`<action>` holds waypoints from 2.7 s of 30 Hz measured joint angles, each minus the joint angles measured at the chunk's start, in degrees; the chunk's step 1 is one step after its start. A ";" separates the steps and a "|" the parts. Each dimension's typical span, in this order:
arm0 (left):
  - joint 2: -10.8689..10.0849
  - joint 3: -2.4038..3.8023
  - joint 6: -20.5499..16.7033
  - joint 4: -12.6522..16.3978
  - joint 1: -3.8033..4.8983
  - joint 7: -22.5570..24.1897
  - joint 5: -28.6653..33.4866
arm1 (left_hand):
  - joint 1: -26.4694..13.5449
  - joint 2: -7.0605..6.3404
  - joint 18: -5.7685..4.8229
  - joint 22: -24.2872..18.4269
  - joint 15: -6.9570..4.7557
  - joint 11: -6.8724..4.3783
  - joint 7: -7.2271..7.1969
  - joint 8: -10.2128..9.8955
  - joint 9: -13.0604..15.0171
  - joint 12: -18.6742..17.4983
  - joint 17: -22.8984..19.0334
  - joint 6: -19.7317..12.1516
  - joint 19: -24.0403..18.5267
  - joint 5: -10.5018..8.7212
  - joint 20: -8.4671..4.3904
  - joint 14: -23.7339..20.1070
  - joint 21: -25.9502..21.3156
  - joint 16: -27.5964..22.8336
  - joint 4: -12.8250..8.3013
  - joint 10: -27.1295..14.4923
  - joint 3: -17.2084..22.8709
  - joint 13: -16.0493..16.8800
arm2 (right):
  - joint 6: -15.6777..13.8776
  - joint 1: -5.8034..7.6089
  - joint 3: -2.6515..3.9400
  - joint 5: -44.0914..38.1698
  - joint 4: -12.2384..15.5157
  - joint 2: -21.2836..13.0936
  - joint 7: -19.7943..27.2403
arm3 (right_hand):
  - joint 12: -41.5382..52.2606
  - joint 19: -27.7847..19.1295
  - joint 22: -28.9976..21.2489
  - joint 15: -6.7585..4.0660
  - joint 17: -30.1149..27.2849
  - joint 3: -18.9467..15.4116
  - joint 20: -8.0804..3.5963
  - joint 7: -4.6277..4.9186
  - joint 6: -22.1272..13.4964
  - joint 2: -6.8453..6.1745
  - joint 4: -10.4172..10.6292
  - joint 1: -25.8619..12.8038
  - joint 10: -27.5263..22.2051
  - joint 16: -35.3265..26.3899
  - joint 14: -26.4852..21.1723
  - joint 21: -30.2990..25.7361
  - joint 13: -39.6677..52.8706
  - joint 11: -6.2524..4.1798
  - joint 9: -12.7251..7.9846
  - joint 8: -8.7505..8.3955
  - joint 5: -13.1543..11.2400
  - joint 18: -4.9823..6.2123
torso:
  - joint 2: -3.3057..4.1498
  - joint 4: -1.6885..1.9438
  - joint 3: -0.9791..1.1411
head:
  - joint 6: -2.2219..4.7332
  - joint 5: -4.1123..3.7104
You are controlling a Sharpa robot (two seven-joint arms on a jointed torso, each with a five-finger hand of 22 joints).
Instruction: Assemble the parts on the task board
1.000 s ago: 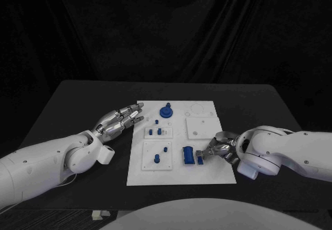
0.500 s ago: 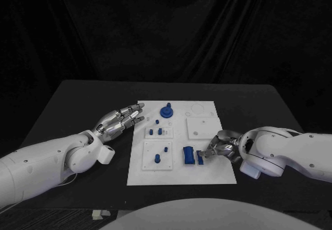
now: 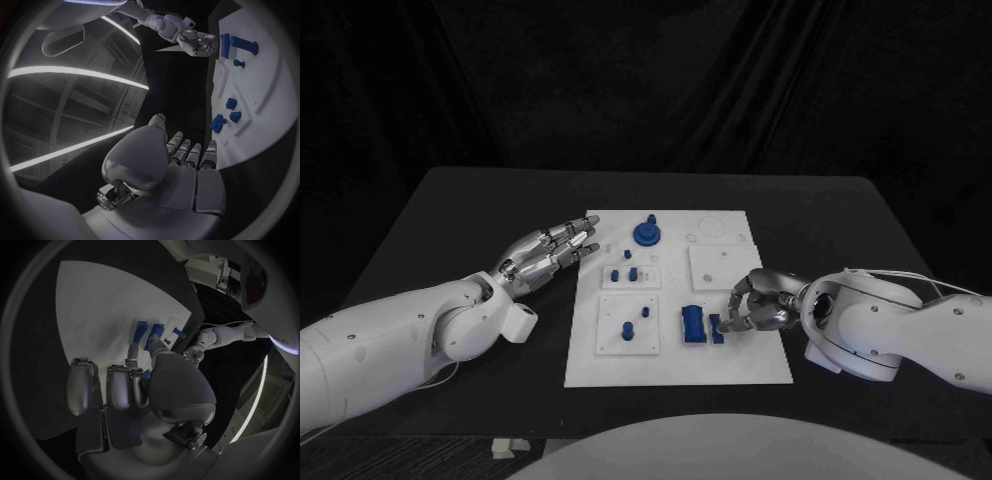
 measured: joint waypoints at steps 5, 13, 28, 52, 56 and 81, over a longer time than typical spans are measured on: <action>-0.07 0.00 0.01 0.03 0.00 -0.03 0.00 | 0.23 0.23 0.00 0.00 0.00 0.00 0.00 0.00 0.00 0.00 0.01 0.00 0.00 0.25 0.00 0.00 0.00 0.00 -0.10 0.00 0.09 0.00 | 0.06 -0.48 0.00 -2.49 0.09 -0.01 0.35 | 0.00 0.20 0.00 -0.25 0.00 -0.91 -0.21 -0.06 -0.06 0.00 0.91 0.00 0.00 0.00 0.16 0.00 0.00 -0.41 2.70 2.99 -0.98 0.00 | 0.04 -0.01 0.00 | 0.00 0.16; -0.07 0.00 0.02 0.06 -0.01 -0.08 0.00 | 0.22 0.22 0.00 0.00 0.00 0.00 0.00 0.00 0.00 0.00 0.00 0.00 0.00 0.27 0.00 0.00 0.00 0.00 -0.16 0.00 0.16 -0.01 | 0.35 -1.16 0.02 -4.23 0.14 -0.01 0.37 | 0.00 0.00 0.00 -0.46 0.00 -1.52 -0.41 -0.44 -0.43 -0.19 1.86 0.15 0.00 0.00 -0.04 0.00 0.00 -0.82 4.51 4.69 -1.10 0.00 | 0.04 0.05 0.00 | 0.00 0.25; 0.03 0.00 0.11 0.01 -0.02 -0.19 0.00 | 0.22 0.22 0.00 0.00 0.00 0.00 0.41 0.00 0.00 0.00 -0.04 0.01 0.00 0.27 0.00 0.00 0.00 0.00 -0.16 0.00 0.16 -0.01 | 1.50 -1.75 0.01 -5.21 0.03 0.50 0.25 | 0.00 0.00 0.00 -0.66 0.00 -1.92 -0.81 -0.65 -0.63 -1.21 2.72 -0.35 -0.01 0.00 0.16 0.00 0.00 -0.81 5.53 5.47 -1.32 0.00 | -0.02 0.04 0.01 | 0.00 0.19; 0.10 0.01 0.25 -0.02 -0.04 -0.37 0.00 | 0.45 0.00 0.00 0.00 0.00 0.21 0.41 0.00 0.00 0.00 -0.01 0.01 0.00 0.50 0.00 0.00 0.00 0.00 -0.65 -0.21 0.32 -0.02 | 2.31 -2.12 0.02 -5.41 -1.57 1.55 0.09 | 0.00 0.00 0.00 -0.86 0.00 -1.20 -0.81 -0.86 -0.42 -1.11 2.96 0.81 0.00 -0.01 -0.04 0.00 0.00 -1.22 6.51 6.19 -1.32 0.00 | 0.01 0.06 0.01 | 0.00 0.30; 0.14 0.00 0.27 -0.03 -0.04 -0.40 0.00 | 0.44 0.00 0.00 0.00 0.00 0.21 0.41 0.00 0.00 0.00 0.00 0.00 0.00 0.50 0.00 0.00 0.00 0.00 -0.64 -0.22 0.32 -0.02 | 2.17 -2.15 0.02 -5.41 -1.83 1.77 0.05 | 0.00 0.00 0.00 -0.86 0.00 -1.20 -0.81 -1.07 -0.20 -0.80 2.96 1.12 0.00 -0.01 -0.04 0.01 0.00 -1.22 6.69 6.41 -1.32 0.00 | 0.04 0.05 0.01 | 0.00 0.39; 0.20 0.00 0.40 -0.02 -0.06 -0.49 0.00 | 1.13 0.23 0.00 0.00 0.00 0.40 0.41 0.00 0.00 0.00 -0.04 0.01 0.21 0.83 0.22 0.00 0.00 0.00 -1.20 -0.01 0.88 -0.02 | 2.14 -2.88 0.04 -5.42 -3.37 2.94 -0.37 | 0.00 0.20 0.00 -1.47 0.00 -2.17 -1.43 -2.09 1.24 -1.65 2.00 4.84 0.20 0.69 0.15 0.01 0.00 -1.85 8.01 7.58 -1.32 0.00 | -0.03 0.09 0.01 | 0.00 0.62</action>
